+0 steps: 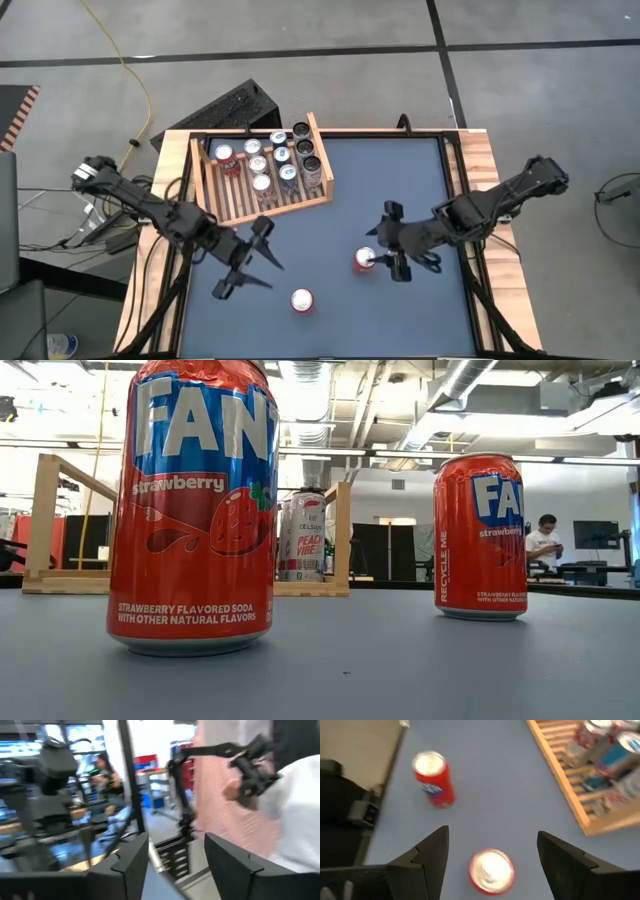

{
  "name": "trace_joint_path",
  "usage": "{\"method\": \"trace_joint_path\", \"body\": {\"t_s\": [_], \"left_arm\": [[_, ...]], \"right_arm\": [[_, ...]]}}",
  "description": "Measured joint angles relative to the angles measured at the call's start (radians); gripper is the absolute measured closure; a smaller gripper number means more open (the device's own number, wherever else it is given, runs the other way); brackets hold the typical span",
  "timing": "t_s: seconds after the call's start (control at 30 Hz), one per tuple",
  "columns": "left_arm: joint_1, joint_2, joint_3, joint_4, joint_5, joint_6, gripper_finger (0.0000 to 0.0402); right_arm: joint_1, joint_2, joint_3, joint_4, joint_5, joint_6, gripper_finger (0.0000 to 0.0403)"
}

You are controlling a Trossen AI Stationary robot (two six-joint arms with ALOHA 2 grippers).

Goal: Place canned beverage on shelf
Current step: Put the left red soda can on the shelf aligned with the other red soda can

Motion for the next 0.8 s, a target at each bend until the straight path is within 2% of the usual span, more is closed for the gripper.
{"method": "trace_joint_path", "body": {"t_s": [0.13,0.3,0.37,0.5,0.6,0.8], "left_arm": [[-0.033,0.046,0.0,0.063,0.038,-0.049,0.0206],[-0.095,0.089,0.0,0.048,0.005,-0.078,0.0205],[-0.122,0.1,0.0,0.017,-0.05,-0.081,0.0205],[-0.173,0.102,0.0,-0.116,-0.251,-0.096,0.0205],[-0.2,0.102,0.0,-0.167,-0.384,-0.162,0.0205],[-0.237,0.147,0.0,-0.218,-0.483,-0.205,0.0205]], "right_arm": [[0.06,0.029,0.044,0.0,0.013,0.032,0.0127],[0.136,0.039,0.048,-0.008,0.08,0.102,0.0127],[0.157,0.049,0.049,-0.009,0.121,0.133,0.0127],[0.207,0.054,0.047,-0.036,0.174,0.188,0.0127],[0.225,0.052,0.048,-0.031,0.187,0.217,0.0127],[0.229,0.053,0.045,-0.028,0.241,0.235,0.0127]]}}
